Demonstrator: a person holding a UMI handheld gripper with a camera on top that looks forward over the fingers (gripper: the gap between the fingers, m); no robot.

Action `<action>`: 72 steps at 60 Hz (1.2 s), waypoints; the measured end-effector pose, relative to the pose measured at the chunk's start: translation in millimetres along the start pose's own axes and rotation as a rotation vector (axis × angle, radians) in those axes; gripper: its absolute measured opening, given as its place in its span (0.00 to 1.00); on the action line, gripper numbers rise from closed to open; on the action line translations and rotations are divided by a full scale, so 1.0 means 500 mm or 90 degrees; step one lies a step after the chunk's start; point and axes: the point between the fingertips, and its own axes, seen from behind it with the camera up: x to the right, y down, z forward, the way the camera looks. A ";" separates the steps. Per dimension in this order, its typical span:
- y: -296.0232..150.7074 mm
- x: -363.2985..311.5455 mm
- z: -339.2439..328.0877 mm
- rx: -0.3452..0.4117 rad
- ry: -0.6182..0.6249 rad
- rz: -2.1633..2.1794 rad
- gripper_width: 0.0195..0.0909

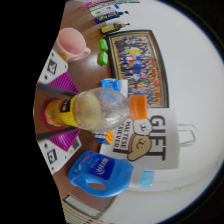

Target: Pour water

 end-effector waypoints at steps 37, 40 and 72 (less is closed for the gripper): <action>-0.037 -0.145 -0.558 -0.122 0.063 -0.031 0.93; -0.036 -0.163 -0.607 -0.120 0.062 -0.039 0.92; -0.003 -0.221 -0.803 -0.113 0.063 -0.058 0.92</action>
